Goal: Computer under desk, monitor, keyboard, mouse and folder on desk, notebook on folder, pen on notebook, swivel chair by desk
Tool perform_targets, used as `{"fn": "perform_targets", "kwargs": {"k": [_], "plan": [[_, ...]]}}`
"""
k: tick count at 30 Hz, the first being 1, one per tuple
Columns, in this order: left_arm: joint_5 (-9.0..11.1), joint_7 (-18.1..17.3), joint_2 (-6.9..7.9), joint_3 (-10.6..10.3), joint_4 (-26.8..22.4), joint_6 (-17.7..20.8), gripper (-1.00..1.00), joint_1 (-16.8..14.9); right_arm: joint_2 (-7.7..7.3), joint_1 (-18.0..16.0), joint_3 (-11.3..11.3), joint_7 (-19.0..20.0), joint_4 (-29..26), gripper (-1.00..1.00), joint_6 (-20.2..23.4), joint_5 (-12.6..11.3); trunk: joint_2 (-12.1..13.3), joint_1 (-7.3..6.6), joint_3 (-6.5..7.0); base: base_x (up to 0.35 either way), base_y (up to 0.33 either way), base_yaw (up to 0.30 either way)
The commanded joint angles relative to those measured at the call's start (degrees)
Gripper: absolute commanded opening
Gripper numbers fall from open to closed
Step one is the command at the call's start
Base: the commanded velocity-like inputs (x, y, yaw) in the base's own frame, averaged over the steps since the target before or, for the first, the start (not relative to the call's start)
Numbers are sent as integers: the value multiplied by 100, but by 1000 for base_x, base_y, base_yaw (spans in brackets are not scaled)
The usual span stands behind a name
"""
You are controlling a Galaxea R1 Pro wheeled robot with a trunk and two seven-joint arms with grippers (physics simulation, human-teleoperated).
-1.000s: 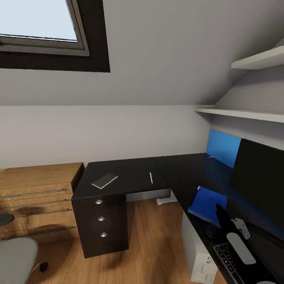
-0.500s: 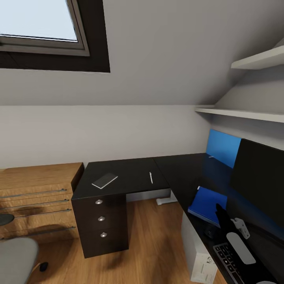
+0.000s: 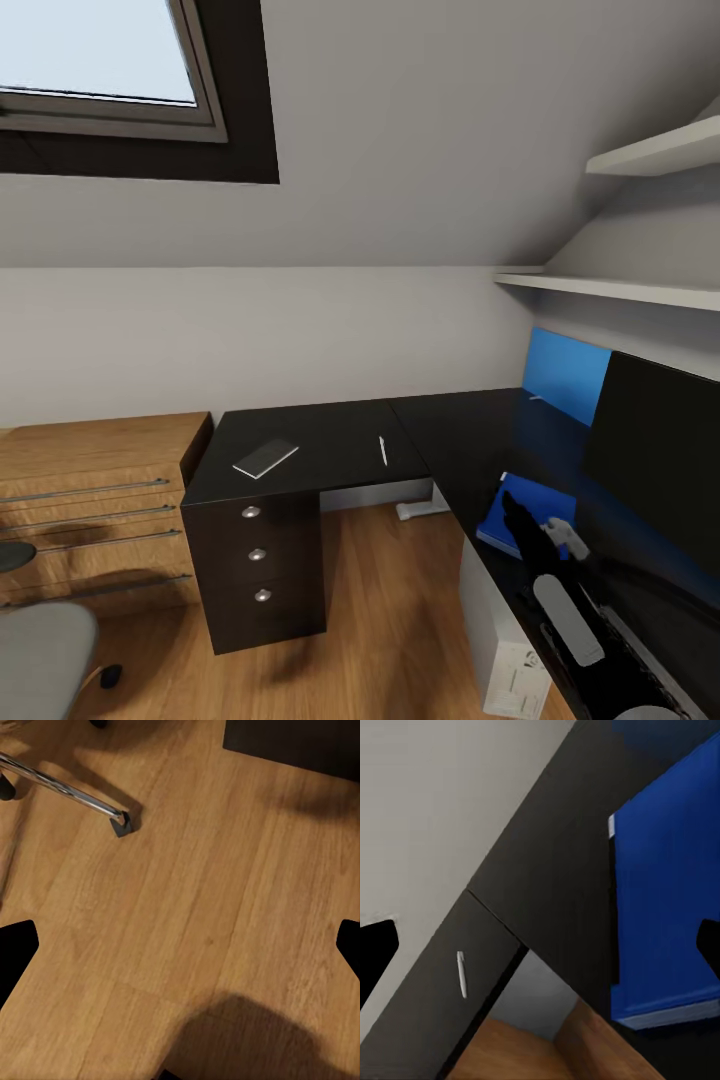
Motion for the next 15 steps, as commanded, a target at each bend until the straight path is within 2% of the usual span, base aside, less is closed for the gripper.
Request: {"fn": "perform_targets", "kwargs": {"k": [1,3,5,8,9,14,15], "plan": [[15,46,3,-47,-6,-11,100,-2,112,-4,83,-30,-16,100,-26,178,-4,0,-7,0,0,0],[15,46,3,-50,-6,-11,100,-2,377,-4,166,-39,-28,100,-27,571,-4,0,-7,0,0,0],[15,46,3,-52,-6,-11,100,-2,552,-4,194,-46,-27,100,-24,833,-4,0,-7,0,0,0],[15,46,3,-52,-6,-12,100,-2,677,-4,215,-53,-27,100,-21,1068,-4,0,-7,0,0,0],[13,46,3,-52,-6,-12,100,-2,736,-4,235,-60,-20,100,-17,1216,-4,0,-7,0,0,0],[9,46,3,-53,-6,-12,100,-2,908,-4,298,-175,14,100,-8,1488,-4,0,-7,0,0,0],[8,46,3,-53,-6,-12,100,-2,994,-4,323,-283,24,100,-7,1545,-4,0,-7,0,0,0]]}}
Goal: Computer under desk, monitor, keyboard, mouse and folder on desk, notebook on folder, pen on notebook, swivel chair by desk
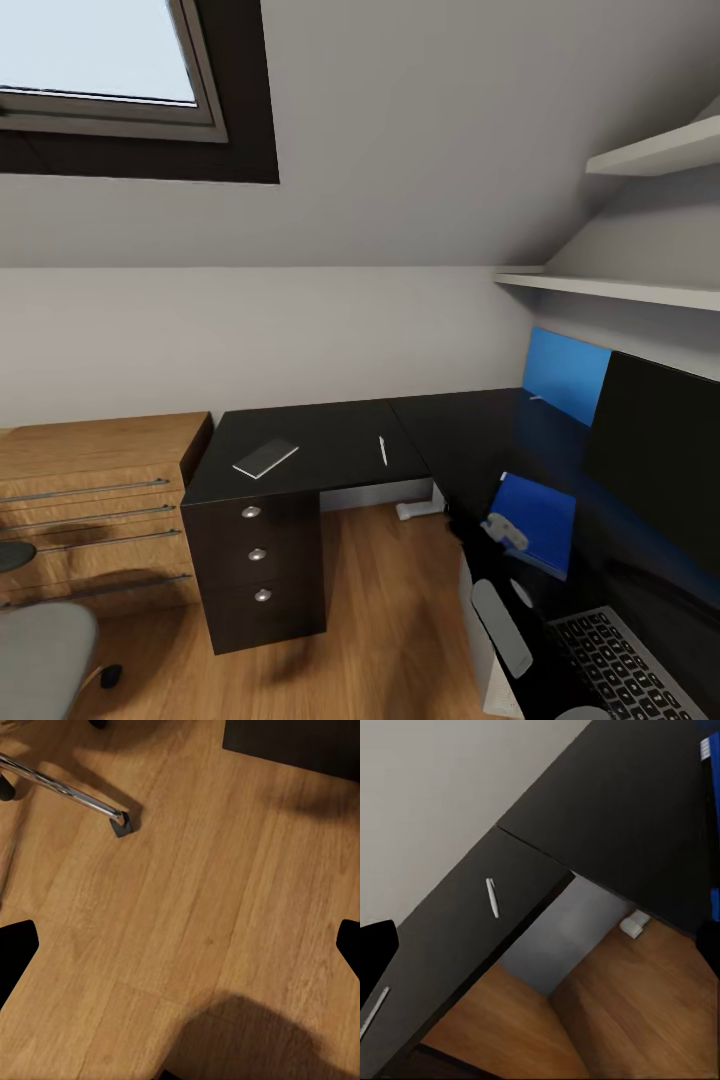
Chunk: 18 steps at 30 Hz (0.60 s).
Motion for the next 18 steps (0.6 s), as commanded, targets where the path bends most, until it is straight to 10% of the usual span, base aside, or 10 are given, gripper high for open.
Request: {"fn": "perform_targets", "kwargs": {"k": [1,10,18], "plan": [[15,46,3,-49,-5,-10,100,-2,40,-5,34,-94,2,100,-37,-37,-4,0,-7,0,0,0],[14,46,3,-49,-5,-10,100,-2,275,-91,642,-451,680,100,-35,77,-4,0,-7,0,0,0],[-2,46,3,-56,-5,-10,100,-2,588,-293,740,-441,1290,100,-48,295,-4,0,-7,0,0,0]]}}
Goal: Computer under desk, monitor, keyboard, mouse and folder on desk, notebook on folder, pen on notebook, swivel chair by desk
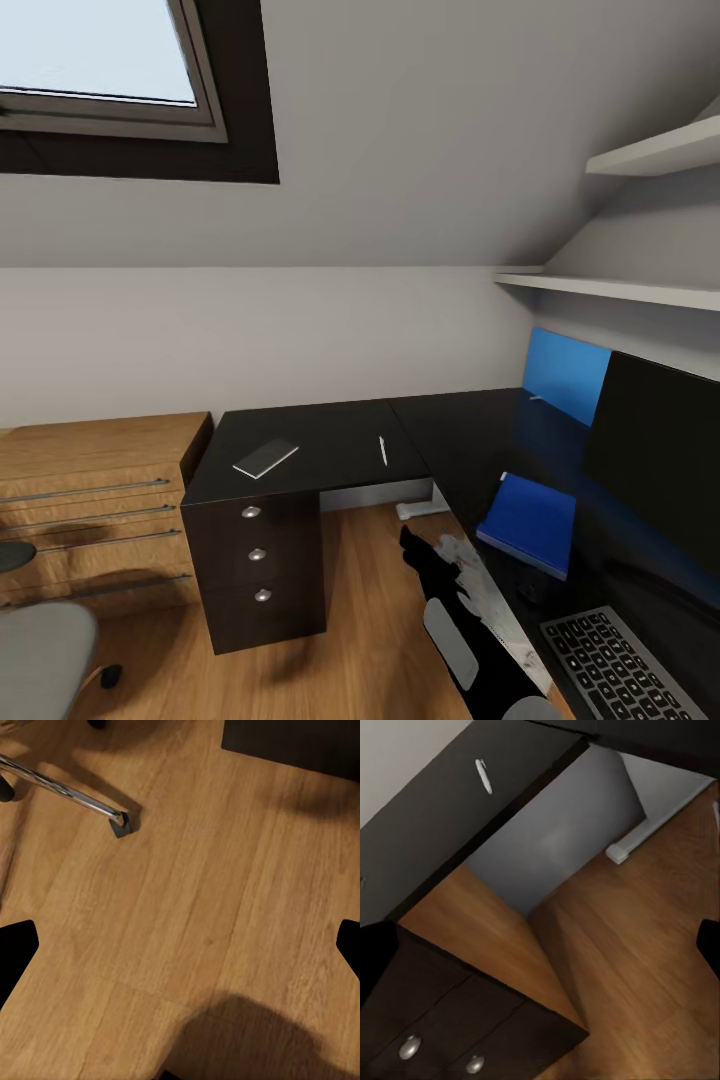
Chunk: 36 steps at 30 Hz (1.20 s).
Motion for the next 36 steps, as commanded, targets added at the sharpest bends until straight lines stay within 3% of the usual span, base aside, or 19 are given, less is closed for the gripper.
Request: {"fn": "perform_targets", "kwargs": {"k": [1,8,12,15,36], "plan": [[14,45,3,-49,-5,-10,100,-2,35,-10,60,-33,21,100,-45,-43,-4,0,-7,0,0,0],[9,45,-3,-61,-5,-10,100,-2,114,-16,511,-39,59,100,-401,4,-4,0,-7,0,0,3],[11,45,-3,-60,-5,-10,100,-2,114,-16,1009,-48,106,100,-715,0,-4,0,-7,0,0,113],[13,45,0,-55,-5,-7,100,-2,114,-16,1201,-53,256,100,-775,2,-4,0,-7,0,0,241],[13,45,-6,-52,-5,-9,100,-2,114,-16,1271,-49,478,100,-809,15,-4,0,-7,0,0,282]]}}
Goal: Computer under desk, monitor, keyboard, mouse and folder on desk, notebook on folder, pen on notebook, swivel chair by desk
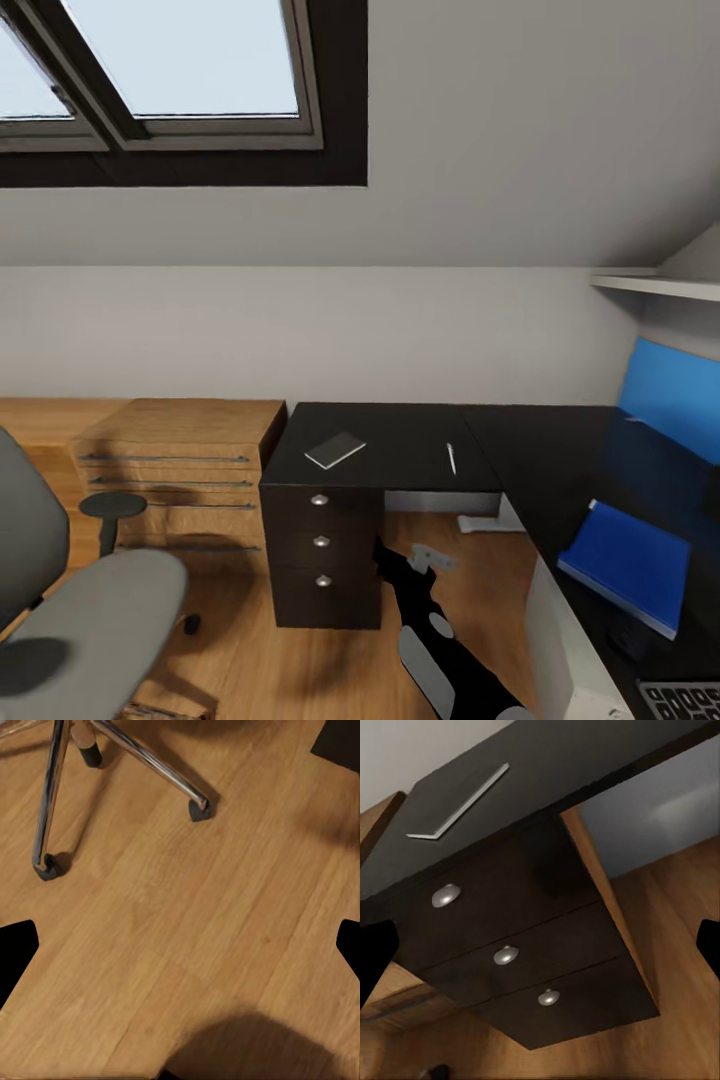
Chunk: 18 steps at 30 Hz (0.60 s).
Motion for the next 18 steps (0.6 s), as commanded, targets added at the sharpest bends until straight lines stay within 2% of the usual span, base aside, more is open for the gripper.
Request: {"fn": "perform_targets", "kwargs": {"k": [1,7,18], "plan": [[17,45,3,-49,-5,-11,100,-2,0,-7,27,-25,4,100,-35,-45,-4,0,-7,0,0,285],[17,45,3,-57,-5,-4,100,-2,0,-7,27,-11,-7,100,-37,-44,-4,0,-7,0,0,254],[17,45,3,-72,-5,-5,100,-2,0,-7,123,-9,-47,100,-72,184,-4,0,-7,0,0,35]]}}
